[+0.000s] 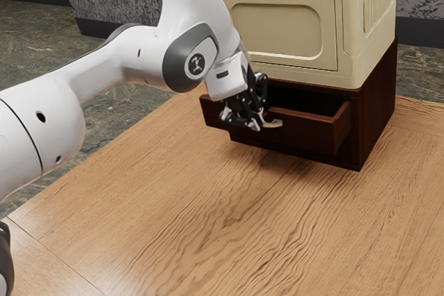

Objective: Pull the drawer handle with one arm to open the drawer

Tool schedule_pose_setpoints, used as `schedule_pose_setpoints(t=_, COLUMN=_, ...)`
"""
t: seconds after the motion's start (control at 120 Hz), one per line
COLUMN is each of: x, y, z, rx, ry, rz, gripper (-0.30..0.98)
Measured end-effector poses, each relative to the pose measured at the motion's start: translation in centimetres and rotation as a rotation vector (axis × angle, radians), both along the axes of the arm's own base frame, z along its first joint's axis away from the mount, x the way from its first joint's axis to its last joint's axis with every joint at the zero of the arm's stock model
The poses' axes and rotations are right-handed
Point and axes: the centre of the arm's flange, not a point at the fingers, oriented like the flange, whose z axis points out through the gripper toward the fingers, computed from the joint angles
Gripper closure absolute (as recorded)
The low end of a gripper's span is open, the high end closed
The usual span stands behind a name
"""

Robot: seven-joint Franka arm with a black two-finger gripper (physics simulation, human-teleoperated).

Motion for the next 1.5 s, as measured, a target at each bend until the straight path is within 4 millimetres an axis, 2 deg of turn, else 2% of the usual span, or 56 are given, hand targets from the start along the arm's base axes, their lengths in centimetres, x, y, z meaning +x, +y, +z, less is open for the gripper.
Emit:
schedule_pose_setpoints(t=0.8, x=-2.8, y=0.1, z=-0.3, rx=-0.008, ry=0.058, rz=0.044, gripper=0.70)
schedule_pose_setpoints(t=1.5, x=-6.7, y=0.5, z=-0.2, rx=-0.006, ry=0.080, rz=0.080, gripper=0.69)
